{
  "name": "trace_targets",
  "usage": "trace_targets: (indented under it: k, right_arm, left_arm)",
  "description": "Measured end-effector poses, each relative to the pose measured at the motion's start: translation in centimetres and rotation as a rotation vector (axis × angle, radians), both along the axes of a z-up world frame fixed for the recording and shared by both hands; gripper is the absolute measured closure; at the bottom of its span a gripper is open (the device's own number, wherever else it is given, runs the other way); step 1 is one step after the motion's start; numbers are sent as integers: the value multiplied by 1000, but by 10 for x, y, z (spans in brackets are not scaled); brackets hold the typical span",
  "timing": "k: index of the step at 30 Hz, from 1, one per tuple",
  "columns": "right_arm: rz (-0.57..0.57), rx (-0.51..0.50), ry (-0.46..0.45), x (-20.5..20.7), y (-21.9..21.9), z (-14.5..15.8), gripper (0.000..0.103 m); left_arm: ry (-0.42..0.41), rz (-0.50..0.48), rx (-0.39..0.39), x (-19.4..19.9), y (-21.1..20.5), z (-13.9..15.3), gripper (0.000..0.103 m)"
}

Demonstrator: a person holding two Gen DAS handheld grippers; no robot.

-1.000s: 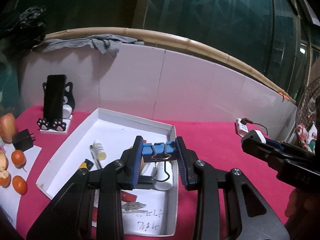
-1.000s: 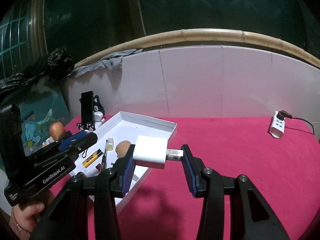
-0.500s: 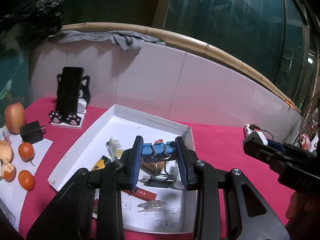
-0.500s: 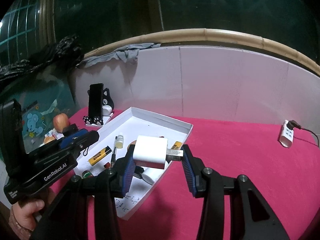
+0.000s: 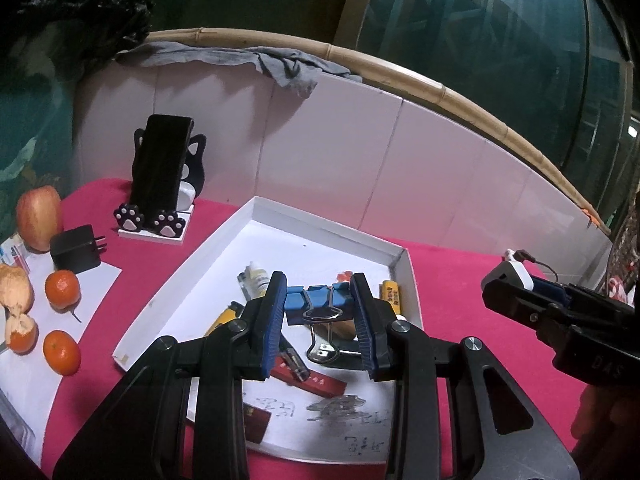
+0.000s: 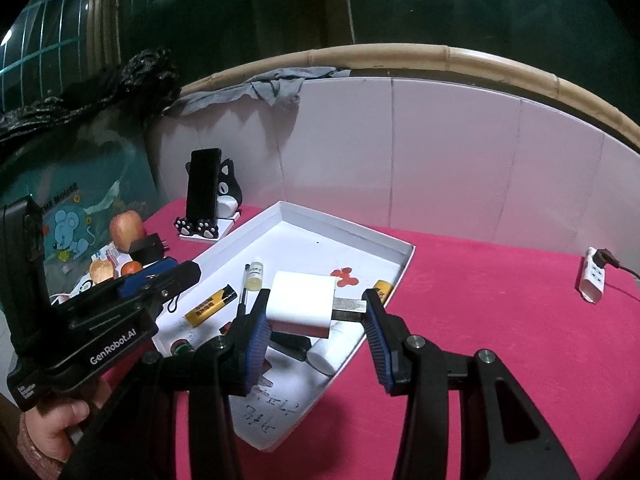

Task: Organize rigid objects
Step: 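Carry the binder clip and white charger over the tray with both grippers, then lower the binder clip and white charger into the tray and open both grippers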

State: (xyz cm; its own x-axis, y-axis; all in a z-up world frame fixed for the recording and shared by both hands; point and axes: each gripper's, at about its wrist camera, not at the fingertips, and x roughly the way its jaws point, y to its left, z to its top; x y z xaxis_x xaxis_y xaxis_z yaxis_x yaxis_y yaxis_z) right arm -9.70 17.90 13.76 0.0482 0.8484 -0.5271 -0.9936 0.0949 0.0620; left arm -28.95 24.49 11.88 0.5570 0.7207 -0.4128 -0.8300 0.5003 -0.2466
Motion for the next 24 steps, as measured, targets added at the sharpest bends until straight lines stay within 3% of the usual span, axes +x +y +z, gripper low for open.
trace_targets:
  k: [12,24]
  right_arm:
    - [-8,-12,6,-2,37,0,58]
    - [-52,-54,49,9,72,-12,58]
  left_arm:
    - [27,50,8,-17,45,16,71]
    - [95,2,-9,20,81,21,71]
